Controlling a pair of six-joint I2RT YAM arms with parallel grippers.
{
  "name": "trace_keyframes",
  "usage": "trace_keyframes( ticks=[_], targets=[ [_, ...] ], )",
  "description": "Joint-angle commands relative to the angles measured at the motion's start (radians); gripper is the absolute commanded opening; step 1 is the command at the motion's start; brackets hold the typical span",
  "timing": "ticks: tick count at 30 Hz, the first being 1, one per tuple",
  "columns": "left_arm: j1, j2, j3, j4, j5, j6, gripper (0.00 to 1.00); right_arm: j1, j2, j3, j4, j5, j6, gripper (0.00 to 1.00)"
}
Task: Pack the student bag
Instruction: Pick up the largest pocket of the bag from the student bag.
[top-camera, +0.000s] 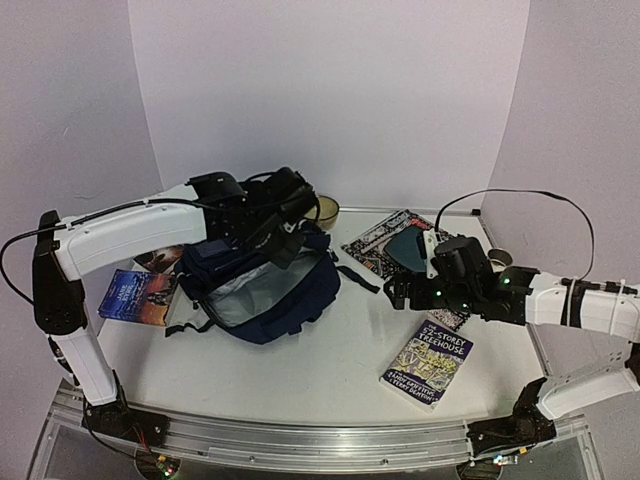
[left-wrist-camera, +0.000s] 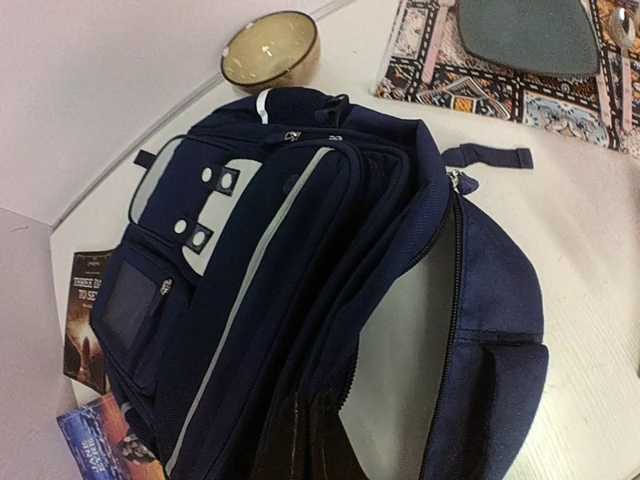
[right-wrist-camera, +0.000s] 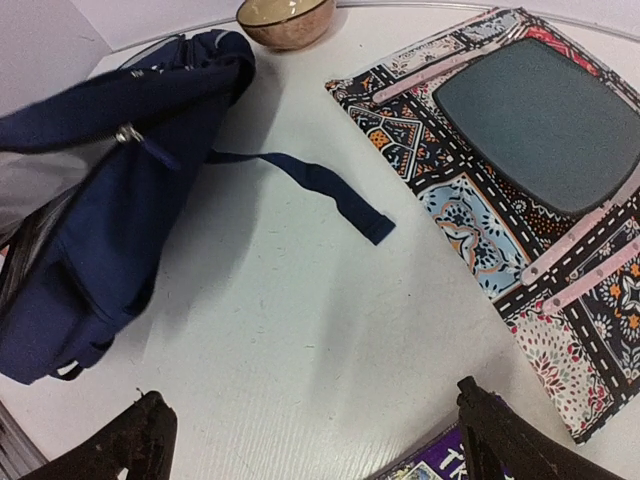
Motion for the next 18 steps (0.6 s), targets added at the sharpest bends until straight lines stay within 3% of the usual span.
trace_keyframes(
  ticks=[1, 6, 11, 14, 18],
  targets=[
    [0.024, 0.003, 0.119, 0.011, -0.05, 0.025, 0.0, -0.004, 0.017, -0.002, 0.016, -0.042, 0.067, 0.98],
    [0.024, 0.012, 0.089, 0.015, 0.029, -0.019, 0.0, -0.003, 0.177, 0.079, 0.122, -0.214, 0.072, 0.98],
    [0.024, -0.005, 0.028, 0.031, 0.122, -0.052, 0.0, -0.003, 0.328, 0.229, 0.146, -0.251, 0.098, 0.97],
    [0.024, -0.039, -0.048, 0.059, 0.144, -0.049, 0.0, -0.007, 0.414, 0.311, 0.149, -0.247, -0.03, 0.92],
    [0.024, -0.107, -0.125, 0.086, 0.201, -0.031, 0.0, -0.067, 0.526, 0.39, 0.153, -0.422, -0.278, 0.85]
  ],
)
